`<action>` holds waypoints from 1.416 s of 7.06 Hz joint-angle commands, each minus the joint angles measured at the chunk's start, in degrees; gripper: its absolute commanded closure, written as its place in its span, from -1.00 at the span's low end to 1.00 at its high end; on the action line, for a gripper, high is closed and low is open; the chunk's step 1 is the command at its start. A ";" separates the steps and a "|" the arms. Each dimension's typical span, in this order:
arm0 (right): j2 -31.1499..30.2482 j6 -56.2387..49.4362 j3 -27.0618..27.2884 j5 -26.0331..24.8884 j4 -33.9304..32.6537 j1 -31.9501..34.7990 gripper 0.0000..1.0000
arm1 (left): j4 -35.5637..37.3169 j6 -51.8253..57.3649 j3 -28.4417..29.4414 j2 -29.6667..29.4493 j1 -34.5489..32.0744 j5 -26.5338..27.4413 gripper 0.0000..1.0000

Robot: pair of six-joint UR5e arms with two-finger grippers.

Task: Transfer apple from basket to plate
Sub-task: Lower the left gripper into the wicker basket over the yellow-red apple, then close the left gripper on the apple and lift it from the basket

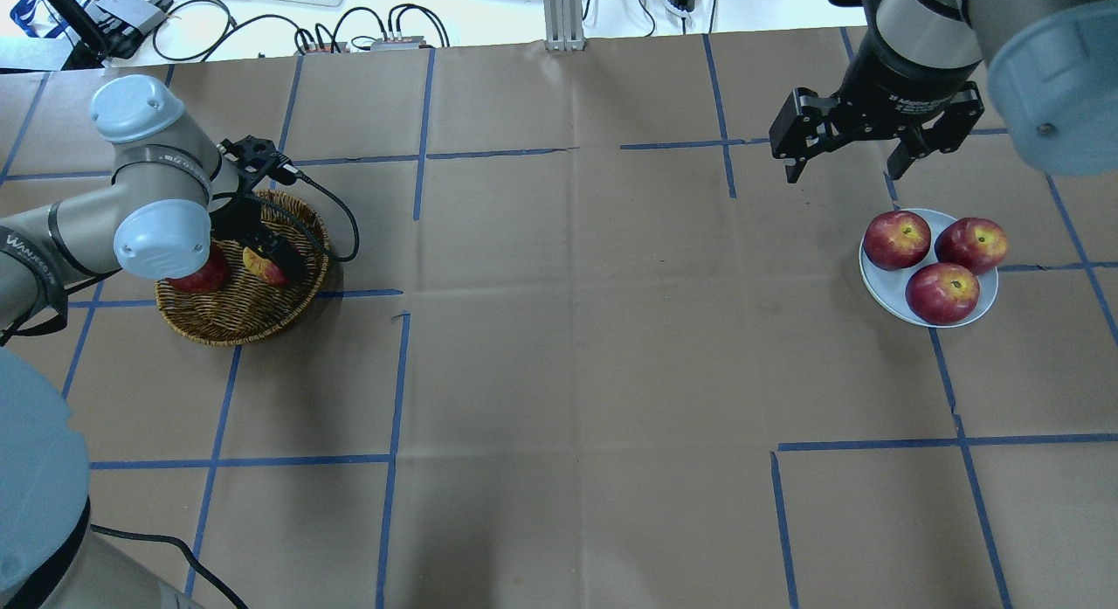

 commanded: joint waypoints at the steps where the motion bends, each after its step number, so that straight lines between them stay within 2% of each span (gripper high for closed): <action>1: 0.00 0.03 -0.01 0.00 0.00 0.00 -1.00 | 1.15 0.36 0.36 -2.14 0.03 0.10 -0.49; 3: 0.00 -0.06 -0.01 0.00 0.00 0.00 -1.00 | 1.07 -0.34 0.53 -1.80 -0.15 0.10 -0.09; 4: 0.00 -0.06 -0.01 0.00 0.00 0.00 -1.00 | 0.98 -2.35 0.89 -0.23 -0.67 0.01 0.03; 6: 0.00 -0.06 0.08 0.00 0.00 0.00 -1.00 | -1.03 -15.57 1.86 4.86 -5.74 -0.07 0.04; 7: 0.00 -0.06 0.08 0.00 0.00 0.00 -1.00 | -2.35 -24.51 2.03 6.71 -11.95 0.01 0.04; 9: 0.09 -0.06 0.08 0.00 -0.09 0.00 -1.00 | -2.36 -43.59 3.34 5.78 -24.44 0.10 0.03; 10: 0.00 0.03 0.08 0.00 0.00 0.00 -1.00 | -2.71 -48.72 5.18 4.11 -29.02 0.10 0.01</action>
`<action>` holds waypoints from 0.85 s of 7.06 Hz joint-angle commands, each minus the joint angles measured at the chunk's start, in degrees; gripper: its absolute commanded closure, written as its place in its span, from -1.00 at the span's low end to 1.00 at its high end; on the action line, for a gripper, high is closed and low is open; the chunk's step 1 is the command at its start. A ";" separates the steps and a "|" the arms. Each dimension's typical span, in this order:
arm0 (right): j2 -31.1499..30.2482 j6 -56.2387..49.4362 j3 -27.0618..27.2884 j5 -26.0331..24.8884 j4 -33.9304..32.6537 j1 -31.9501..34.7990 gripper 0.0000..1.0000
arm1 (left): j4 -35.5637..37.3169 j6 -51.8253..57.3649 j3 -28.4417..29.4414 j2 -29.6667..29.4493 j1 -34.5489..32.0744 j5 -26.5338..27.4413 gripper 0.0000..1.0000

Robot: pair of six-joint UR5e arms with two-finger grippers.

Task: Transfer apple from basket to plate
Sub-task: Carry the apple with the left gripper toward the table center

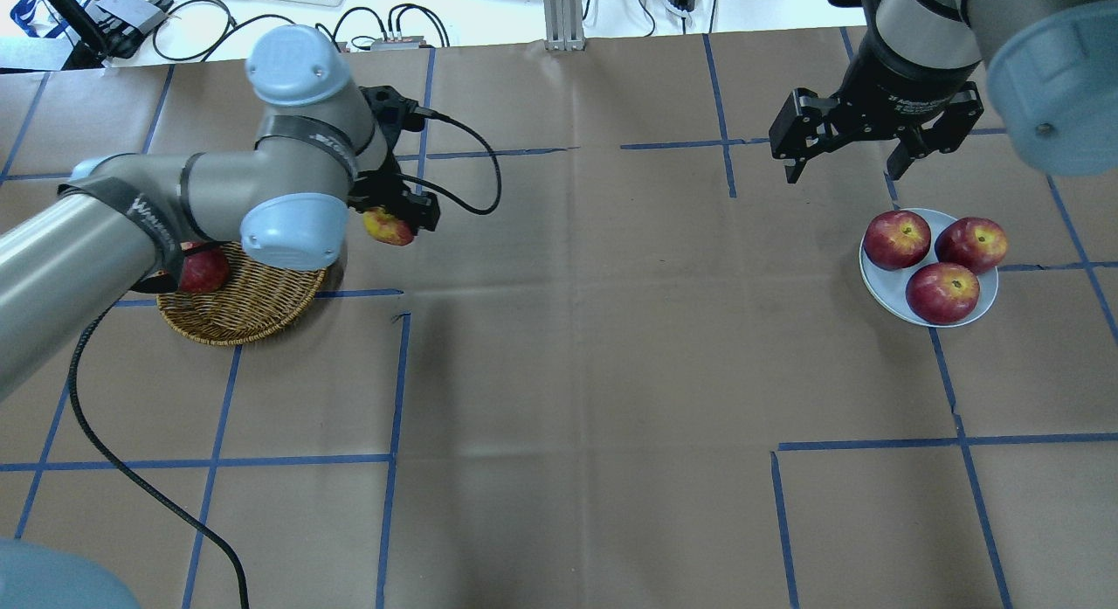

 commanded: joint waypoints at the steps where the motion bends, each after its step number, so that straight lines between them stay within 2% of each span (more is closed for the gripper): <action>1: -0.03 -0.02 0.00 0.00 0.04 0.00 -1.00 | -0.34 -11.98 2.65 -4.65 -10.25 -0.42 0.01; 3: -0.03 -0.02 0.17 0.00 -0.05 0.00 -1.00 | 0.97 -16.67 5.37 -9.67 -16.06 -0.16 0.00; 6: -0.03 -0.02 0.18 0.00 -0.05 0.00 -1.00 | 1.06 -17.38 6.44 -12.33 -17.23 -0.33 -0.01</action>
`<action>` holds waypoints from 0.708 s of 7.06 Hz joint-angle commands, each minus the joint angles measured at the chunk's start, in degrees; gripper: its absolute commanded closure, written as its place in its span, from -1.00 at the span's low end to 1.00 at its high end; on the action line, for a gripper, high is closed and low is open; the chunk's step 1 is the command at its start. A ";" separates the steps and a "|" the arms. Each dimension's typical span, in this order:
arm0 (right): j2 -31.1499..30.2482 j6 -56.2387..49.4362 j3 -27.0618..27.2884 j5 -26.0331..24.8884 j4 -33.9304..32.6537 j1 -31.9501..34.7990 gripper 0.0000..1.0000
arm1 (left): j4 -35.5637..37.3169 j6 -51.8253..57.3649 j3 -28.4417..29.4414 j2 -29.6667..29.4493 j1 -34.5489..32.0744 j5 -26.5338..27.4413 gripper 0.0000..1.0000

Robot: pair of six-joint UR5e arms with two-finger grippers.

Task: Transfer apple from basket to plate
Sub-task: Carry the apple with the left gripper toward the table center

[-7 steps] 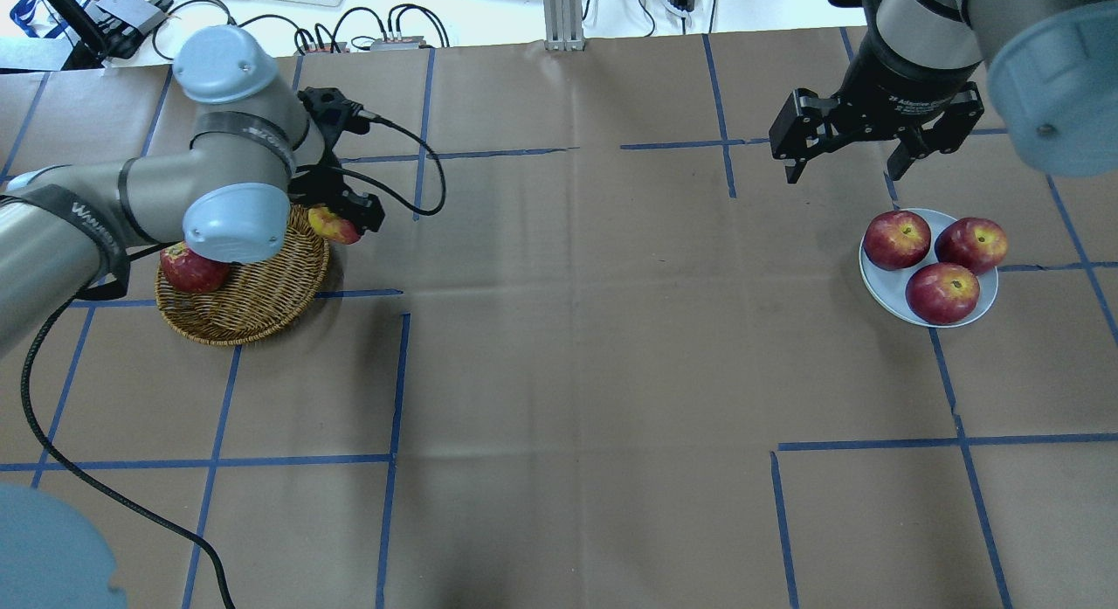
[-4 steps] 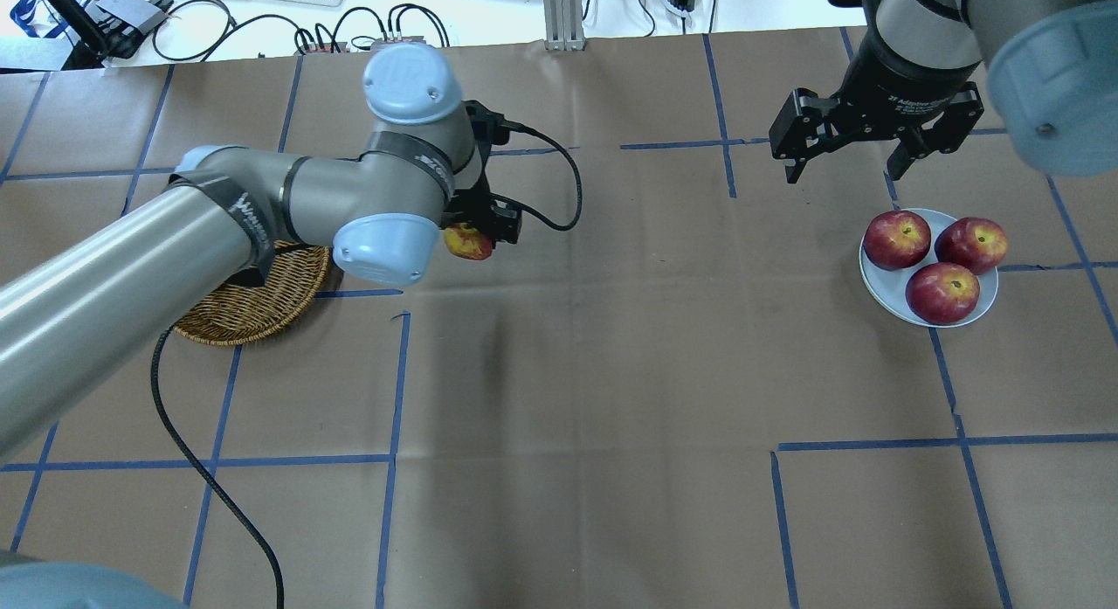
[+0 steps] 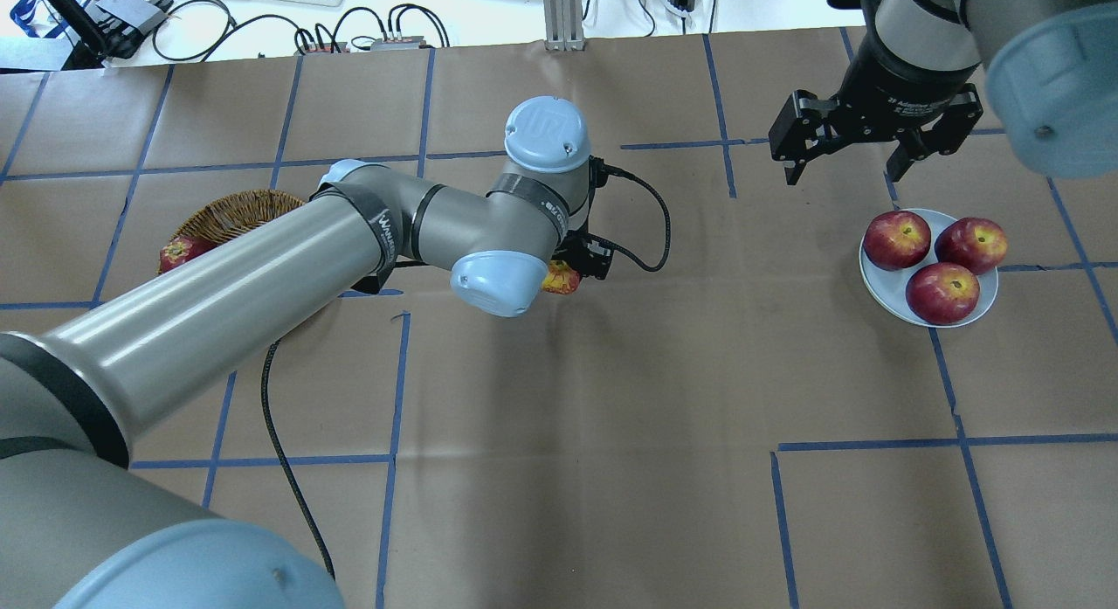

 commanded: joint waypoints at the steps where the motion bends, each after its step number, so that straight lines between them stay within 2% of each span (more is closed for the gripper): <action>1: 0.00 0.09 0.01 0.00 -0.09 0.00 -1.00 | 0.17 -0.15 0.19 -1.71 -0.52 -0.03 -0.01; 4: 0.00 0.00 0.01 0.00 -0.09 0.00 -1.00 | 2.46 -0.24 0.19 -2.77 -0.70 -0.30 -0.17; 5: 0.00 0.00 0.01 0.00 -0.09 0.00 -1.00 | 2.55 -0.33 0.19 -3.03 -0.78 -0.21 -0.37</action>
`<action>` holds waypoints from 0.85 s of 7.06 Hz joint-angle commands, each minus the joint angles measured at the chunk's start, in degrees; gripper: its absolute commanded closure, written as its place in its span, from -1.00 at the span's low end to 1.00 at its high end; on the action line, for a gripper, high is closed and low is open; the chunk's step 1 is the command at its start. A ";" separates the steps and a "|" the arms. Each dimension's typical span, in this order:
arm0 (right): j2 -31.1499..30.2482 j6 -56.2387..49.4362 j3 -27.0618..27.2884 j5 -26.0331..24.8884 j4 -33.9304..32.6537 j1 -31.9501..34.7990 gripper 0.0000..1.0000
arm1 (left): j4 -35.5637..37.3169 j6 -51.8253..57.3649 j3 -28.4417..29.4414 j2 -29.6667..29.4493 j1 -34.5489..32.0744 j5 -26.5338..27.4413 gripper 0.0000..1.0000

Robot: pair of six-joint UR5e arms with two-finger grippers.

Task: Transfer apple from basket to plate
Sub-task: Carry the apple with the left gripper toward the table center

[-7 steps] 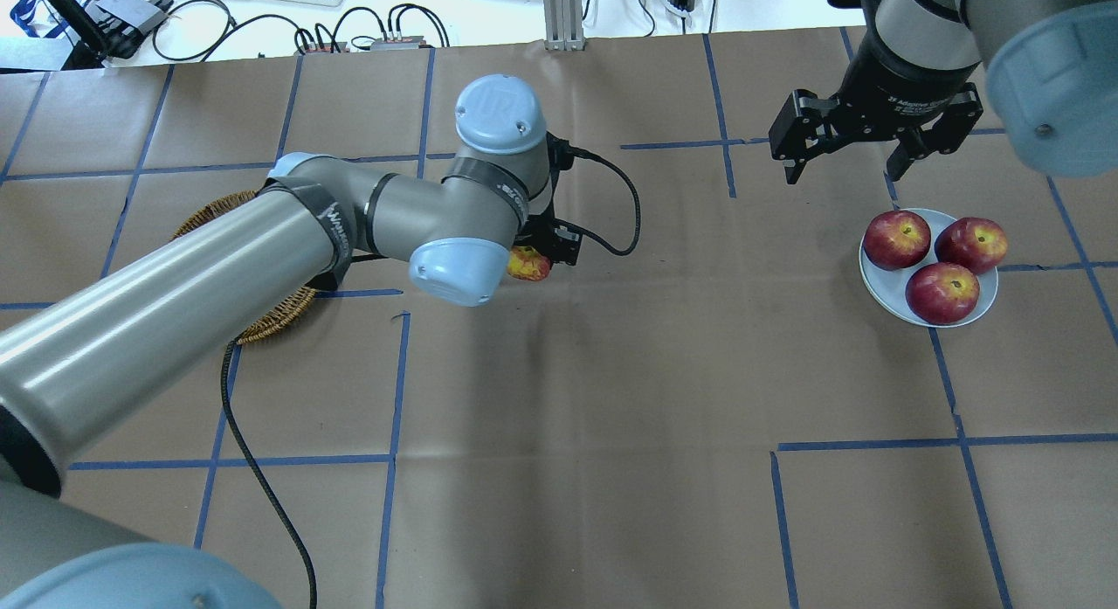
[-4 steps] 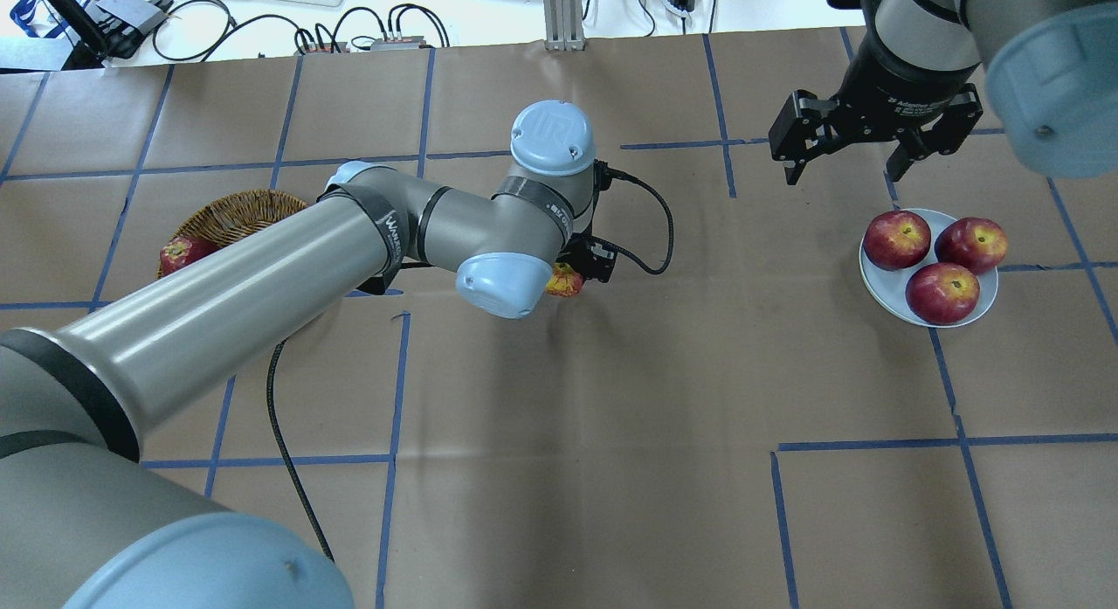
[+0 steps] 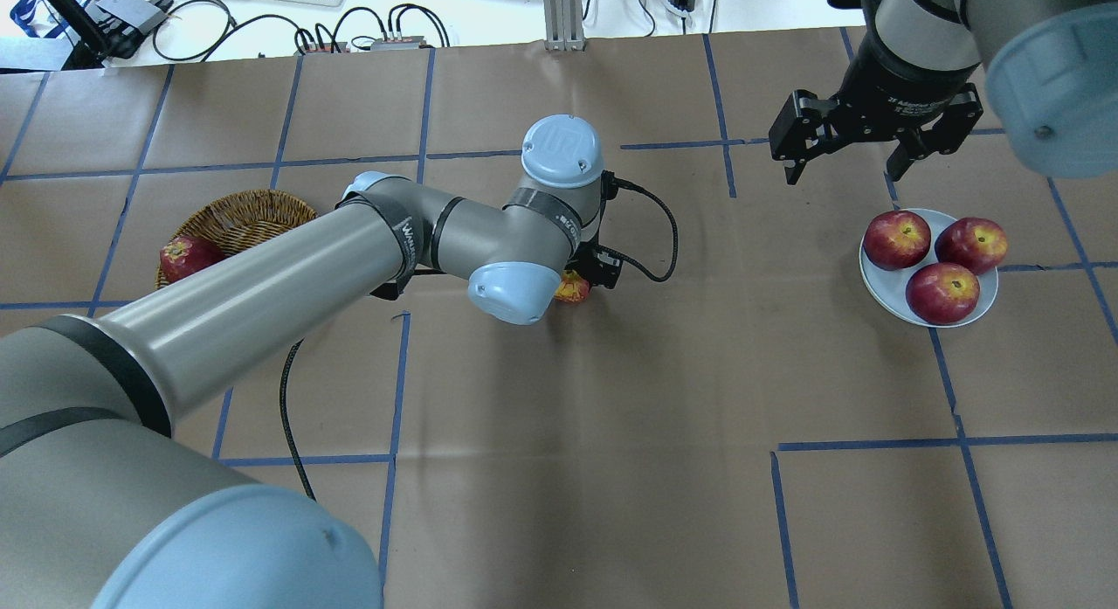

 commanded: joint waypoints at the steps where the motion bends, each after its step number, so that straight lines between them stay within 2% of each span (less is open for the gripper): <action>1: 0.00 0.00 0.00 0.00 0.00 0.00 -1.00 | 0.13 -0.16 0.00 -0.31 -0.43 0.00 -0.98; 3: 0.00 0.00 0.00 0.00 0.00 0.00 -1.00 | -0.92 0.18 0.79 1.86 -0.70 0.35 -0.99; 4: 0.00 0.00 0.00 0.00 0.00 0.00 -1.00 | -4.41 0.36 2.27 4.58 -0.61 0.35 -0.99; 6: 0.00 0.00 0.09 -0.09 -0.09 0.09 -1.00 | -19.84 2.37 4.66 14.75 1.66 0.97 -0.99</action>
